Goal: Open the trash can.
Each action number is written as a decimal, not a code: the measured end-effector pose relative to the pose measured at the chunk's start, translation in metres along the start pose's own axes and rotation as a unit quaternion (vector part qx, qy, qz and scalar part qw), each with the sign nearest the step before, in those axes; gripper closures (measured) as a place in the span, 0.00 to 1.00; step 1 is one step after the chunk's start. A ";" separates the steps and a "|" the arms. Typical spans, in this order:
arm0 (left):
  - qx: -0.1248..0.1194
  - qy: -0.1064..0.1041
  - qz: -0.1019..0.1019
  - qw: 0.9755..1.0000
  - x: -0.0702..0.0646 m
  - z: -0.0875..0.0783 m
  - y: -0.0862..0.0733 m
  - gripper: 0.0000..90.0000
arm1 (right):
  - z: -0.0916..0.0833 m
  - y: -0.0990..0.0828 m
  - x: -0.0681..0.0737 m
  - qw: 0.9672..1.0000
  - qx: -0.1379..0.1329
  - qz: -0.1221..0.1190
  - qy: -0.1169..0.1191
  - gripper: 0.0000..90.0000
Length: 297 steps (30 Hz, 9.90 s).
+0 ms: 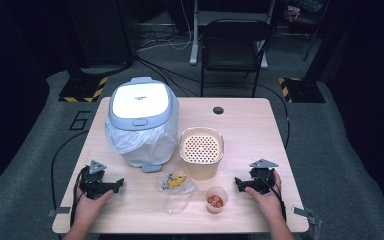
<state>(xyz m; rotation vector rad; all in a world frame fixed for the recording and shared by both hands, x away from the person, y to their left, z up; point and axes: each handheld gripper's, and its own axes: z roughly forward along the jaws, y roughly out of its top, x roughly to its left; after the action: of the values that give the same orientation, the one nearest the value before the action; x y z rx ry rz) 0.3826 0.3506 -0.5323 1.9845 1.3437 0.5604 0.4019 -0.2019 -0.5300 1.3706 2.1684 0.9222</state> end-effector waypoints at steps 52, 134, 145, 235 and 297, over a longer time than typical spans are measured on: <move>-0.045 -0.073 0.000 0.996 -0.036 -0.025 0.023 0.73 | -0.001 -0.001 -0.001 1.000 0.001 -0.007 0.003 0.00; -0.067 0.032 0.203 0.976 -0.128 0.025 0.055 0.98 | -0.001 -0.001 -0.001 1.000 0.002 -0.007 0.003 0.00; -0.080 0.045 0.230 0.969 -0.133 0.028 0.046 1.00 | -0.001 -0.001 -0.001 1.000 0.001 -0.007 0.003 0.00; -0.090 0.051 0.245 0.964 -0.135 0.036 0.030 1.00 | -0.052 0.038 0.023 0.996 -0.051 -0.039 0.058 0.04; -0.095 0.050 0.242 0.964 -0.134 0.037 0.031 1.00 | -0.058 0.059 0.214 0.981 -0.100 -0.076 0.148 0.19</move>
<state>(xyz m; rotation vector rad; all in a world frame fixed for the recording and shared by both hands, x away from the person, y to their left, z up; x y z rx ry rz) 0.3762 0.2085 -0.5326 2.1473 0.8127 0.9865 0.3094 -0.0091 -0.4464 1.0115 2.2788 1.3111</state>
